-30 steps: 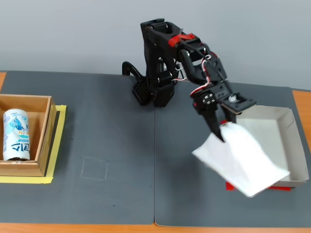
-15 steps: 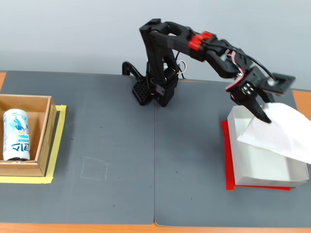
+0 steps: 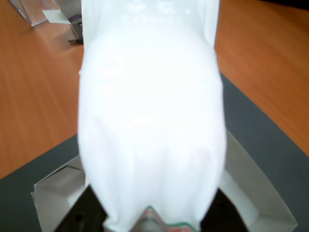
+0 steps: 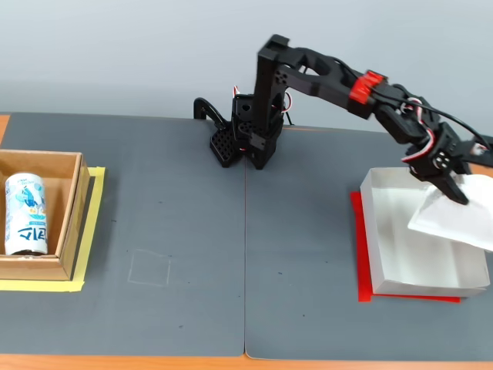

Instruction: Pick the sandwich and put it in the gray box

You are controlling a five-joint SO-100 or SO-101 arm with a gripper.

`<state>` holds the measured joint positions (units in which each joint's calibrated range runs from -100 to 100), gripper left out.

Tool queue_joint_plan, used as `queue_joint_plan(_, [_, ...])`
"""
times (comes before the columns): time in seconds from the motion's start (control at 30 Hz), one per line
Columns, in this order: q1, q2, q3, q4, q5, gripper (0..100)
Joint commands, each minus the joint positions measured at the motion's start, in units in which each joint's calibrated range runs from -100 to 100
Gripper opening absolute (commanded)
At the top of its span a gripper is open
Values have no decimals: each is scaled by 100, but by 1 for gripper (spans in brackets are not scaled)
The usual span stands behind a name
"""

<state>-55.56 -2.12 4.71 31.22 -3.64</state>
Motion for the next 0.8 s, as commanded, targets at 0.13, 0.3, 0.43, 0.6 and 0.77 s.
queue_joint_plan(0.13, [-35,556,-1028,-41,-24,2])
queue_joint_plan(0.3, [-35,581,-974,3,7,2])
queue_joint_plan(0.43, [-35,573,-1028,471,12,2])
queue_joint_plan(0.6, [-35,564,-1028,845,2,6])
queue_joint_plan(0.77, [-50,564,-1028,1010,2,27])
